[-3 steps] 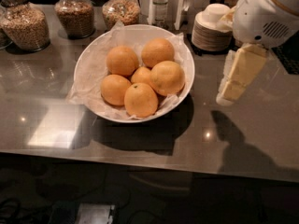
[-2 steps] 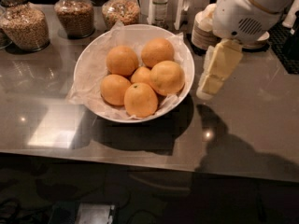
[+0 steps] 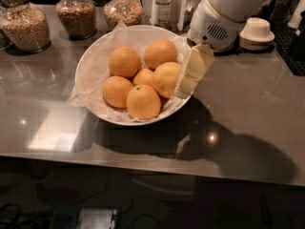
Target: Pick orange from white bowl
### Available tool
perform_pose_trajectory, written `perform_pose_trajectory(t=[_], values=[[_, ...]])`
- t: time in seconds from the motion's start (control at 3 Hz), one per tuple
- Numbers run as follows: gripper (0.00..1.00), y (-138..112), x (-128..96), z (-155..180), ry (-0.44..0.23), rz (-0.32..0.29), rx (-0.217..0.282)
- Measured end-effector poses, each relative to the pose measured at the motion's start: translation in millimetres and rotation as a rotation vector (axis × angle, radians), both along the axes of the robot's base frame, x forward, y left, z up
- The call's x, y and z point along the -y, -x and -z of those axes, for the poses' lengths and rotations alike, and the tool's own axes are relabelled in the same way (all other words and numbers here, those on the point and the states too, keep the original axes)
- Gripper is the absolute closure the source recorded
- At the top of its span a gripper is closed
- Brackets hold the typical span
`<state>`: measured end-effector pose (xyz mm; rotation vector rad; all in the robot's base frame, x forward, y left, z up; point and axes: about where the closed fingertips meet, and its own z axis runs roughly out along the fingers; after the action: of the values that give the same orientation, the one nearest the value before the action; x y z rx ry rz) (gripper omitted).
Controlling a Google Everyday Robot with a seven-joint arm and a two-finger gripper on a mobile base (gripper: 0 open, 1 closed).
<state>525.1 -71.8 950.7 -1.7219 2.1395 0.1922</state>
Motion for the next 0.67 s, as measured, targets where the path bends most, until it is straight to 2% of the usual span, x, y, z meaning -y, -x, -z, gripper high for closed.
perform_pose_trajectory(t=[0.33,0.67], values=[[0.00,0.0,0.0,0.0,0.000,0.000,0.000],[0.18,0.0,0.0,0.0,0.000,0.000,0.000]])
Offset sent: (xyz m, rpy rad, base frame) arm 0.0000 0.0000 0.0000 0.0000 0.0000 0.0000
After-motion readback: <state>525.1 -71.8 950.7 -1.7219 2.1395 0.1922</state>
